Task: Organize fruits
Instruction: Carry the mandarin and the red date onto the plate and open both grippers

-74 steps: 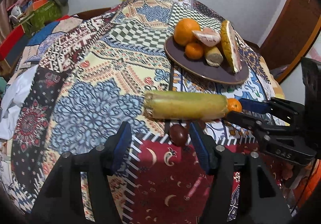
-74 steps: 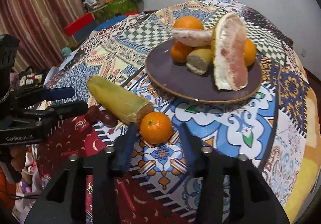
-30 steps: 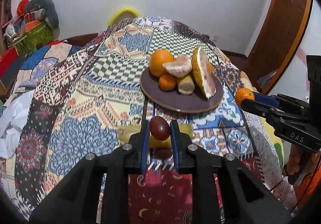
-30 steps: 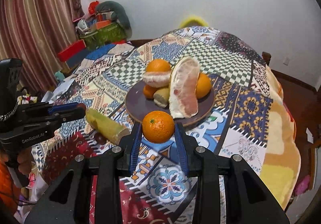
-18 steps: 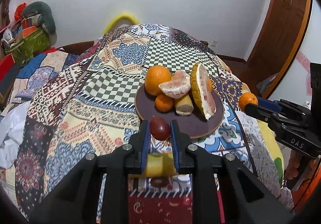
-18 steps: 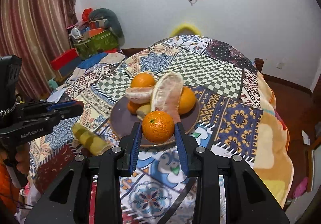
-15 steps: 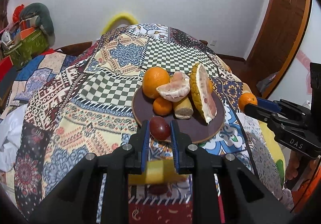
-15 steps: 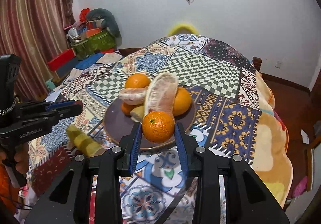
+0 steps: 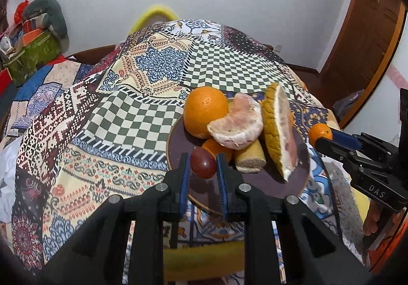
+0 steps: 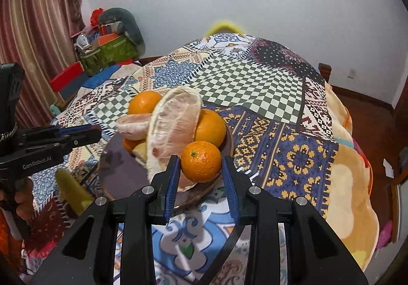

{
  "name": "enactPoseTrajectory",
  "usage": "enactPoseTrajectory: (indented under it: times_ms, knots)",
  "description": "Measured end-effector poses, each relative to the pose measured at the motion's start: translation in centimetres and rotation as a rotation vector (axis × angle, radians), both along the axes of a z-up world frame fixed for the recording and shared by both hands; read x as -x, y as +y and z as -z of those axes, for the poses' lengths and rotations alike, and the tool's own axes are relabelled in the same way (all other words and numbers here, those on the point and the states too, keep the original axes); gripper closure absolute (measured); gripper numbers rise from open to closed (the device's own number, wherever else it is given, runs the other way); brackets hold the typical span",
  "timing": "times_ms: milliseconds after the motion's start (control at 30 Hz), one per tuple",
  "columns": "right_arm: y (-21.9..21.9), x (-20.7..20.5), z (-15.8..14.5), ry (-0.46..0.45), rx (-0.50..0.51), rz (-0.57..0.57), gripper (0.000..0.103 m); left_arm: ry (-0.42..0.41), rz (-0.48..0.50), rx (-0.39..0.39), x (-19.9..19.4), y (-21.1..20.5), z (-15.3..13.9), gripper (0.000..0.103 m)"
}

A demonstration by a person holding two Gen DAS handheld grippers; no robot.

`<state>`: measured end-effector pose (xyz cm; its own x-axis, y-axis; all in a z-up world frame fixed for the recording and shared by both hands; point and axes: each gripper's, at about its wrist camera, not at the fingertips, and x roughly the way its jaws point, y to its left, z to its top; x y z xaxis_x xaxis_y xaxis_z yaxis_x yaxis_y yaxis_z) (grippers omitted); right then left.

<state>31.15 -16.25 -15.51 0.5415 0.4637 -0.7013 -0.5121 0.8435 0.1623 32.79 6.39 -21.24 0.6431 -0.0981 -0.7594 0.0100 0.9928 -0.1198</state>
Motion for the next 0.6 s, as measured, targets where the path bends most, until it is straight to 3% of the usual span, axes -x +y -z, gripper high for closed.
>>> enactPoseTrajectory:
  times_ms: [500, 600]
  knots:
    - [0.6, -1.7, 1.9, 0.054, 0.007, 0.004, 0.072, 0.046, -0.014, 0.036, -2.2, 0.4, 1.2, 0.083]
    - [0.6, -1.7, 1.9, 0.061, 0.011, 0.004, 0.071, 0.061, -0.007, 0.039, -2.4, 0.4, 1.4, 0.078]
